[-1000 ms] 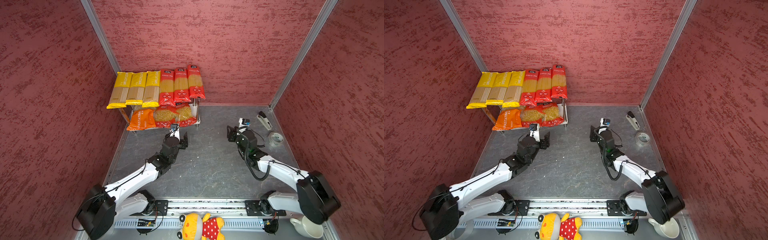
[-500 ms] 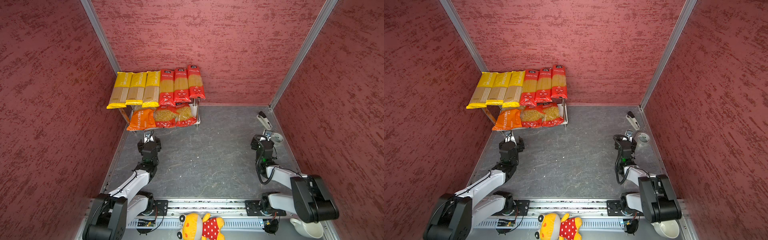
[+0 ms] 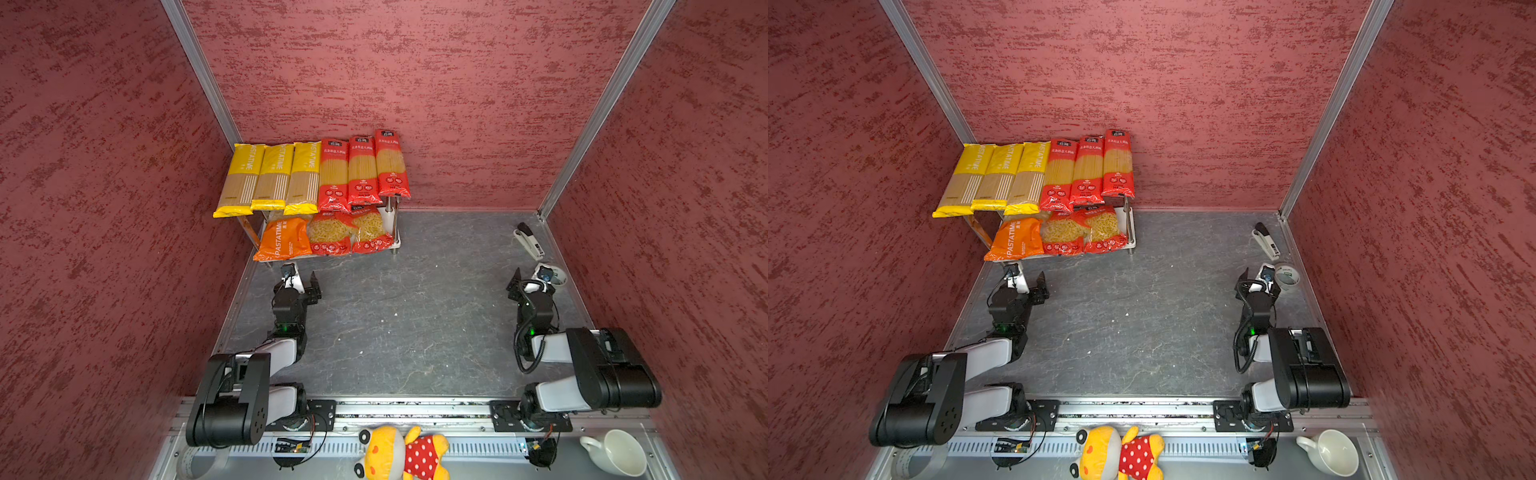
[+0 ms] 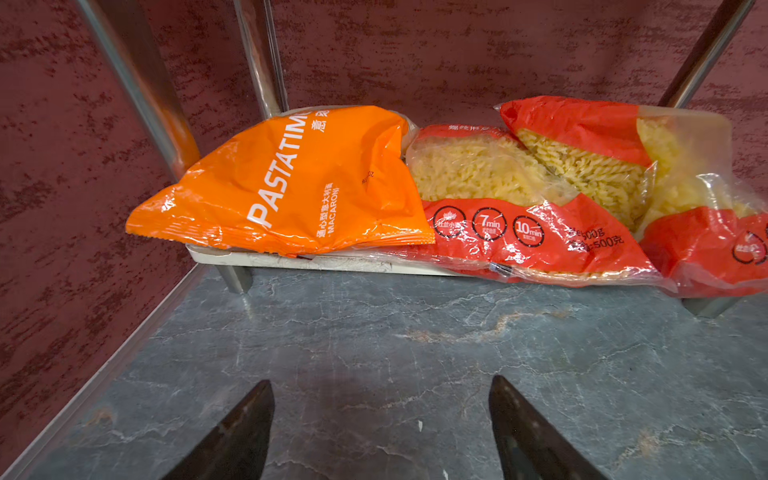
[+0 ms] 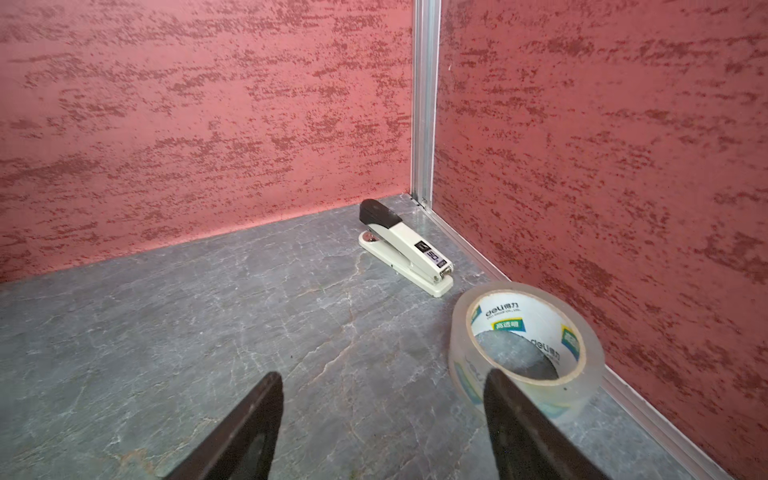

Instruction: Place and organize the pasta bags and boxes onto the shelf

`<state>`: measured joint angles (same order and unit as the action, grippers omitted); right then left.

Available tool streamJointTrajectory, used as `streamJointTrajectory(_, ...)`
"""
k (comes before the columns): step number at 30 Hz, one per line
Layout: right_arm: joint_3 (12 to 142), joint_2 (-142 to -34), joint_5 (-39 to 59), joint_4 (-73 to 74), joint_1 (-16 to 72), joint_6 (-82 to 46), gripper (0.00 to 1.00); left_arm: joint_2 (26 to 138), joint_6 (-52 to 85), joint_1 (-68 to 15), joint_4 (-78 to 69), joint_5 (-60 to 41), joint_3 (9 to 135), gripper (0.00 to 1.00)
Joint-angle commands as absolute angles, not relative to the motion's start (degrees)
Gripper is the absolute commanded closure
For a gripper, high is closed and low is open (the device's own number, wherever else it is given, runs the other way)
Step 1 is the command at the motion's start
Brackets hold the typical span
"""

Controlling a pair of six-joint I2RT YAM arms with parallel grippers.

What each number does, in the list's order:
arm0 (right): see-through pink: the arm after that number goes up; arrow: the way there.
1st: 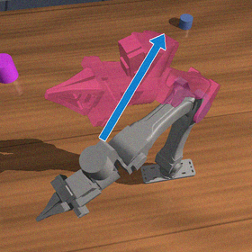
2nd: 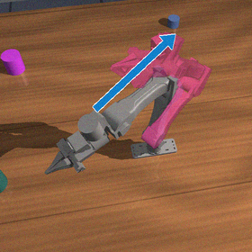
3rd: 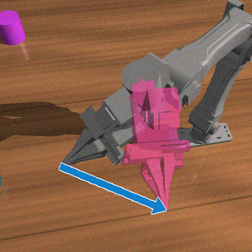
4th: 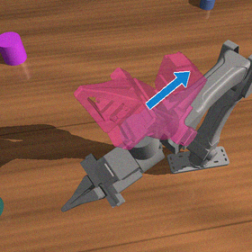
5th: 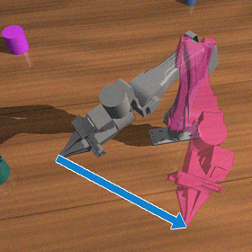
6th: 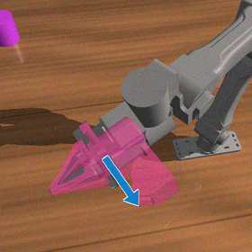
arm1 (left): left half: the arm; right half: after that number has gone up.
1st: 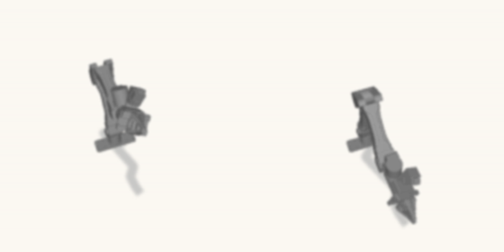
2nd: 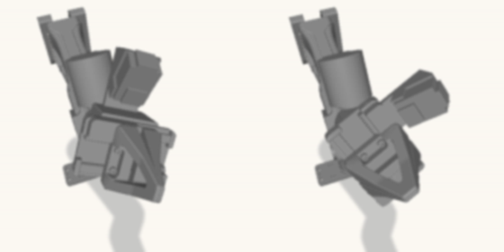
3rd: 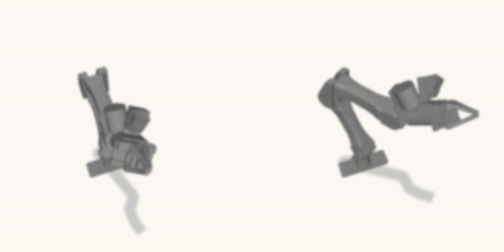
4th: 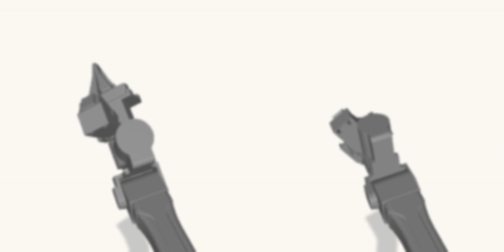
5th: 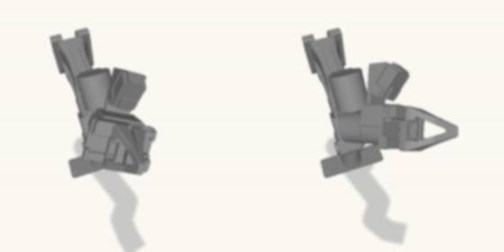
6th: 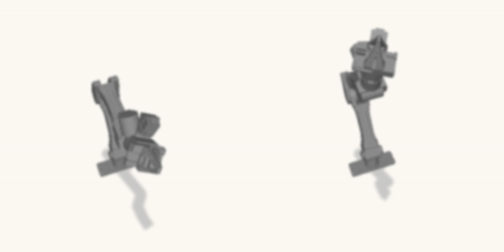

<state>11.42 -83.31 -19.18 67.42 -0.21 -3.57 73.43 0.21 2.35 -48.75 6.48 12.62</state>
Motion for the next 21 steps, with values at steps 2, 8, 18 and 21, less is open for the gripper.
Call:
streamJointTrajectory(2, 11.8, -87.2, -14.2, 72.7, -0.6, -3.1, 0.22, 79.0, 1.6, 2.9, -58.9, -0.4, 13.2, 0.19)
streamJointTrajectory(8, 11.7, -88.6, -14.0, 74.4, -1.0, -3.3, 0.19, 84.6, 1.3, 2.5, -63.9, -0.3, 13.2, 0.18)
streamJointTrajectory(18, 15.4, -89.1, -13.6, 68.2, -1.2, -3.3, 0.17, 87.9, 2.1, 1.5, -54.2, 5.1, 20.2, 0.14)
streamJointTrajectory(21, 15.4, -89.0, -13.6, 68.0, -1.2, -3.3, 0.17, 87.9, 2.2, 1.5, -54.1, 5.2, 20.2, 0.13)
